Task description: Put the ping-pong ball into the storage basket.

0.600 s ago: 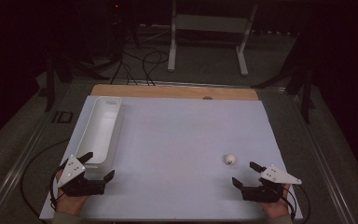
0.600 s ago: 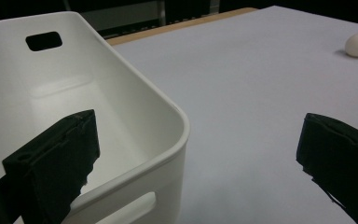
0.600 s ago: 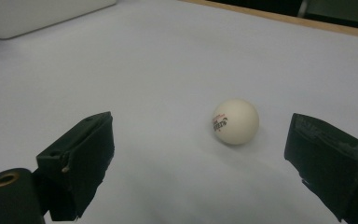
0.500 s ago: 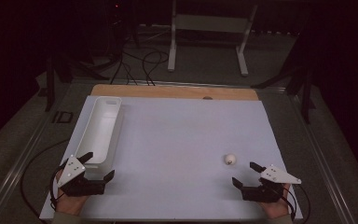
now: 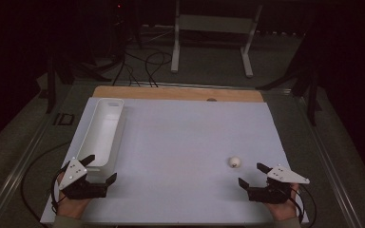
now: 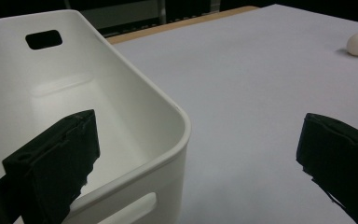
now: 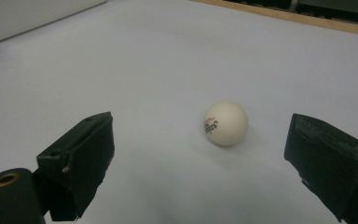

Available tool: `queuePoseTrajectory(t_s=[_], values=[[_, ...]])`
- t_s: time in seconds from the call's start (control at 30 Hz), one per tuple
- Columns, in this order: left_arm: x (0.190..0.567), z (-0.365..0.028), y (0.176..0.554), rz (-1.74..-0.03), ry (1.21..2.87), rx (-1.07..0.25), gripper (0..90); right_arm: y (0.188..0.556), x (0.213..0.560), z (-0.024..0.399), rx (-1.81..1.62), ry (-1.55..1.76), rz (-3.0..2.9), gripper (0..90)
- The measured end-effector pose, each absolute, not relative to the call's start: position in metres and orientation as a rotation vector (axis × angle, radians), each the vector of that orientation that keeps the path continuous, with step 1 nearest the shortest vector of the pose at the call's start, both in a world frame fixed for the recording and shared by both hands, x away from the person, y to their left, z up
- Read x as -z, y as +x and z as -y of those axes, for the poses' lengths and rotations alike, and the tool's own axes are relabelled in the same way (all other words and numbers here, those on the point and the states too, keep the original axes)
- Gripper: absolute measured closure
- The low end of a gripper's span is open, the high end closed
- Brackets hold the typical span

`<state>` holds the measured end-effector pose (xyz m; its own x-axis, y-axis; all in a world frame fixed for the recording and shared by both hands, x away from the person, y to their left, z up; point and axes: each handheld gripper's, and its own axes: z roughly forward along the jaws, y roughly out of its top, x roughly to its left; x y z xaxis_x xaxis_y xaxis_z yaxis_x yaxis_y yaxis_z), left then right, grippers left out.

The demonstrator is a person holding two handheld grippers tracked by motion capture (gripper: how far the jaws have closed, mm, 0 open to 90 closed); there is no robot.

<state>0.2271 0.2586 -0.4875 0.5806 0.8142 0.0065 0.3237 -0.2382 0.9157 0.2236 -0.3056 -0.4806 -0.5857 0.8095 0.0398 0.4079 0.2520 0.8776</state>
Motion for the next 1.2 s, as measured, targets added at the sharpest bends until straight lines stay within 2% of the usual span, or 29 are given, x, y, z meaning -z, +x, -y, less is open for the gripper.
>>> queuePoseTrajectory(t_s=[1.2], values=[[0.488, -0.257, 0.226, -0.94, 1.809, -0.631, 0.0, 0.249, 0.455, 0.301, -1.176, 1.123, -2.169, 7.9]])
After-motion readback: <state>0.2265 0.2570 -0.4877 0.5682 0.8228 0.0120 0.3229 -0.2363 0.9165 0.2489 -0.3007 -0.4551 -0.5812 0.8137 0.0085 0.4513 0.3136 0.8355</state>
